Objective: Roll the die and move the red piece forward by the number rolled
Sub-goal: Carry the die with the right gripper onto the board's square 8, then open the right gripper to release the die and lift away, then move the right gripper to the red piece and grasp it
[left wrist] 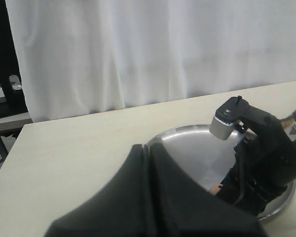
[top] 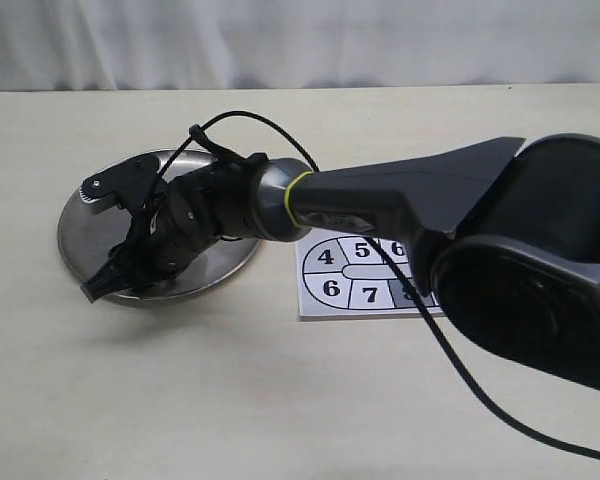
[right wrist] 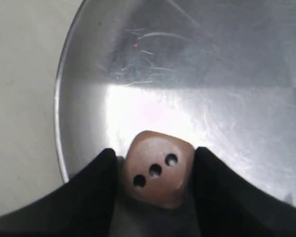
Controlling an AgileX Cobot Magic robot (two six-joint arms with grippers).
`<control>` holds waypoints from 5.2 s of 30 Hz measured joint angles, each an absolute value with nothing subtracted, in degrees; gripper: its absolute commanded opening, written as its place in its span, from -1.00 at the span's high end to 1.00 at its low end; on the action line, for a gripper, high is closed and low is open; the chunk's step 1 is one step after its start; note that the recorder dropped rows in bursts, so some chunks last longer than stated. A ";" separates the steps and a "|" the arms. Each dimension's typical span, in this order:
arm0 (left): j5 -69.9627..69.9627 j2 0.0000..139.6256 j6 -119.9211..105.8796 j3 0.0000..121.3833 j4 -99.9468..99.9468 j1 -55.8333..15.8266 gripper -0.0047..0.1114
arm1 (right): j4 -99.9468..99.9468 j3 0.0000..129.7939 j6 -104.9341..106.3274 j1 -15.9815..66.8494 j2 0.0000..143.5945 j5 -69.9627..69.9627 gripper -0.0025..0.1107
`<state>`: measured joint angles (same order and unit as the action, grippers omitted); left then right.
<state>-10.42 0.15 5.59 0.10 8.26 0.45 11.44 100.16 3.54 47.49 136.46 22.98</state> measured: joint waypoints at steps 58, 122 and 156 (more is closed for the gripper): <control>-10.42 0.15 5.59 0.10 8.26 0.45 0.92 | 0.00 75.21 2.60 18.99 109.07 31.70 -0.13; -10.42 0.15 5.59 0.10 8.26 0.45 0.92 | 9.37 44.41 1.11 18.99 100.20 25.93 0.73; -10.42 0.15 5.59 0.10 8.26 0.45 0.92 | 32.29 68.81 28.14 18.99 109.17 28.05 -0.29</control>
